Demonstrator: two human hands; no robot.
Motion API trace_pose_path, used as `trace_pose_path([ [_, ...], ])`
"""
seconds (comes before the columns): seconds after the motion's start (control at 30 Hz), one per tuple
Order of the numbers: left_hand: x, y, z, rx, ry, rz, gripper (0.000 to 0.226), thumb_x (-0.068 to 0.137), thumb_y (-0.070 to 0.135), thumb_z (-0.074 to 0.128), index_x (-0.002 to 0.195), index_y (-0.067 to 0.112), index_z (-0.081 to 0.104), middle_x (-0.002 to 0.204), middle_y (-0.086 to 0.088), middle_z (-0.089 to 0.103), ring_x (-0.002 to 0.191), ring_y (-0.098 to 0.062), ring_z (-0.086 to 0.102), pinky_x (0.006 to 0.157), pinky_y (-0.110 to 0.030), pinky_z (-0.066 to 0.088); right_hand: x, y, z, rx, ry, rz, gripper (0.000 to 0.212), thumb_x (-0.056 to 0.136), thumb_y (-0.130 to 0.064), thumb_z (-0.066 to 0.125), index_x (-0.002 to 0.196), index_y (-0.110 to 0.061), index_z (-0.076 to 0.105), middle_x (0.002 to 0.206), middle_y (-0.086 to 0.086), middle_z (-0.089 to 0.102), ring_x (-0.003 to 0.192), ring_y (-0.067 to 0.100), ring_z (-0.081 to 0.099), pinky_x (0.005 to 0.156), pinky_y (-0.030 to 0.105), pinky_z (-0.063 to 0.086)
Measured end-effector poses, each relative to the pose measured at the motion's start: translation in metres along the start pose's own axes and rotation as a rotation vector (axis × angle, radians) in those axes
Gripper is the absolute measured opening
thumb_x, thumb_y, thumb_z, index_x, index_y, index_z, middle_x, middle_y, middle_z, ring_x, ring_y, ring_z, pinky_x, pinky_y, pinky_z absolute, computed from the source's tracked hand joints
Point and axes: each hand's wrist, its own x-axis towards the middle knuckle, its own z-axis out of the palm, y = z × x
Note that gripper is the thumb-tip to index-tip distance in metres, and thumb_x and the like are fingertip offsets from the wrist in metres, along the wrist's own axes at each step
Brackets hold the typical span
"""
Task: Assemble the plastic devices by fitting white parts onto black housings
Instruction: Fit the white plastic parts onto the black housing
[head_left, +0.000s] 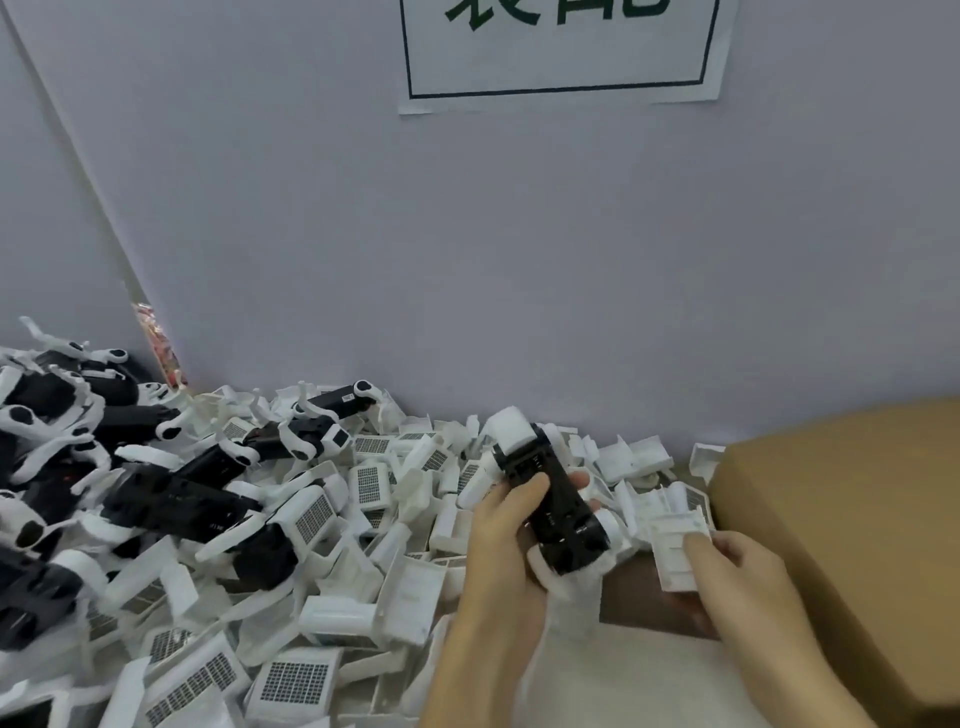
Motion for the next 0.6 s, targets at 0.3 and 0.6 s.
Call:
trace_pose_path([
  [0.3,0.003,-0.013,0.006,-0.069,0.019,-0.126,0.059,0.079,0.027,0.057,0.129,-0.005,0.06,0.108,-0.024,0.07,0.083,-0.033,0.067,0.074,-0.04,0.059,-0.003,0.012,0.005,0.007,-0.078,-0.191,0.039,0.096,-0.003,0.045,0.104,-0.039,0.053,0.078,0.002,0.073,0.052,0.025,0.07,0.046,0.027,0.044],
  [0.6,0.007,-0.018,0.006,-0.045,0.096,-0.055,0.053,0.083,0.032,0.056,0.125,0.001,0.065,0.118,-0.022,0.07,0.093,-0.032,0.068,0.081,-0.043,0.056,0.002,0.017,0.002,-0.506,-0.076,-0.37,0.029,0.087,-0.026,0.057,0.111,-0.044,0.056,0.106,-0.017,0.057,0.093,0.008,0.059,0.071,0.021,0.044],
])
